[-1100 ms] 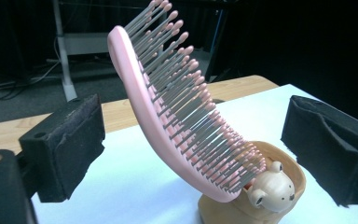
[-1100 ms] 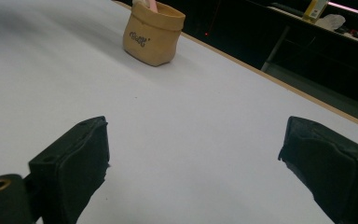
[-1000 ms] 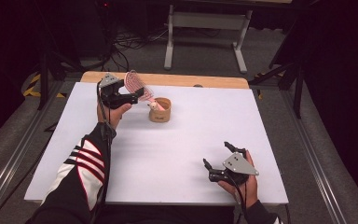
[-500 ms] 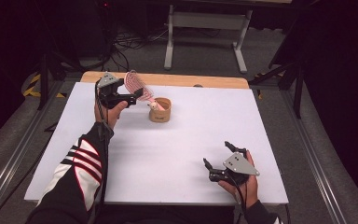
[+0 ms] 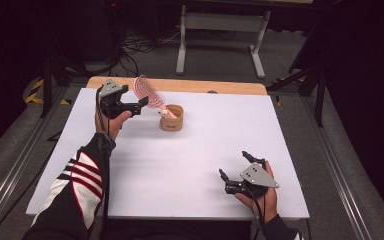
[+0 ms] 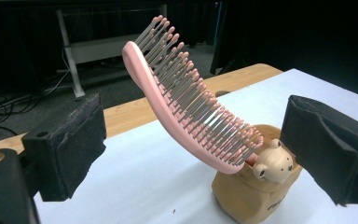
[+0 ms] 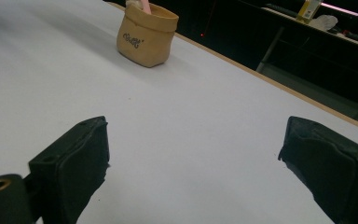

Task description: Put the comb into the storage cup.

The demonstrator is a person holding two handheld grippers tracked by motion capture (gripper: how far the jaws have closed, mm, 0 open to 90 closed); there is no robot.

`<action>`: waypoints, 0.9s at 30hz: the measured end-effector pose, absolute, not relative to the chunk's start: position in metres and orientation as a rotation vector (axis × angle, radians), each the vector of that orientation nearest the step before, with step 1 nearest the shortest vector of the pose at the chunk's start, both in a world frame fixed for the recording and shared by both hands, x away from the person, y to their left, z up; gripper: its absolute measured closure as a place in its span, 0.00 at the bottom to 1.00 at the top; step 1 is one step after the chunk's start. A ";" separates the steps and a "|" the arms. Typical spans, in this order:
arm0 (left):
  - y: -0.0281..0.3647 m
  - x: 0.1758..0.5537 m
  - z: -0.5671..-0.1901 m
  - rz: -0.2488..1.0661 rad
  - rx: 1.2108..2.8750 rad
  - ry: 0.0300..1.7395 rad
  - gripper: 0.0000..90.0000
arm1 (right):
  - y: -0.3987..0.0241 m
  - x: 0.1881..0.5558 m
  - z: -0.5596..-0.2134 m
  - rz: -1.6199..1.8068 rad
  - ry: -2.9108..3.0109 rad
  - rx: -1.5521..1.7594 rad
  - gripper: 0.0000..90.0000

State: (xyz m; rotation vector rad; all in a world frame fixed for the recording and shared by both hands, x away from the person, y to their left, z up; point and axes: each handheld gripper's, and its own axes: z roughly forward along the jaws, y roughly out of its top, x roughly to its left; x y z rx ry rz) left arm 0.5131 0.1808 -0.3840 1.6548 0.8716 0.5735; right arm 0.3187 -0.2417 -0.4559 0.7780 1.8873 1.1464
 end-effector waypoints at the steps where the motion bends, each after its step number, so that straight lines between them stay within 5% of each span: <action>1: 0.182 0.513 -0.384 0.574 1.654 0.871 0.09 | -0.242 0.319 -0.456 1.147 1.886 0.778 0.09; 27: 0.189 0.488 -0.390 0.663 1.729 0.770 0.08 | -0.241 0.319 -0.456 1.143 1.887 0.775 0.09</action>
